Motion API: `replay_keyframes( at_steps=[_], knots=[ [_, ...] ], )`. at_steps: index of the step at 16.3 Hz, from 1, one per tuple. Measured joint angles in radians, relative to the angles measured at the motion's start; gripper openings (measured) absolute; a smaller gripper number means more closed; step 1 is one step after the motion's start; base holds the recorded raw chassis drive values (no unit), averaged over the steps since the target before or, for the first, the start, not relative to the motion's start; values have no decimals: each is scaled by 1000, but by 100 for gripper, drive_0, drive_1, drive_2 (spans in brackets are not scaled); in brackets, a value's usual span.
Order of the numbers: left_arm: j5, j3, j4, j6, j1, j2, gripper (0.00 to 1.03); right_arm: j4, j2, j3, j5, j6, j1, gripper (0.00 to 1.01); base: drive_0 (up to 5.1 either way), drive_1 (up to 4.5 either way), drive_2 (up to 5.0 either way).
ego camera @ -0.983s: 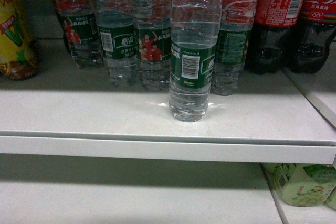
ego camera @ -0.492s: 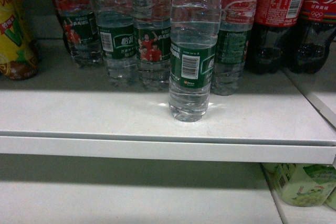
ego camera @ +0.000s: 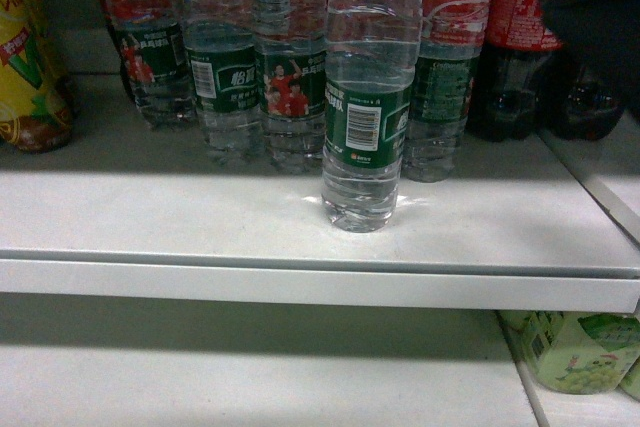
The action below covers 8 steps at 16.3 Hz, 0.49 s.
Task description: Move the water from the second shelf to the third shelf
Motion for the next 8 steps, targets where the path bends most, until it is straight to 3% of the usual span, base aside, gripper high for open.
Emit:
replay_keyframes(
  at_steps=[3, 8],
  knots=[
    [0, 0, 0, 0, 0, 0, 98, 25, 163, 74, 17, -1, 65, 98, 0, 0, 0],
    [0, 0, 0, 0, 0, 0, 98, 51, 273, 141, 2, 1, 127, 98, 0, 0, 0]
  ],
)
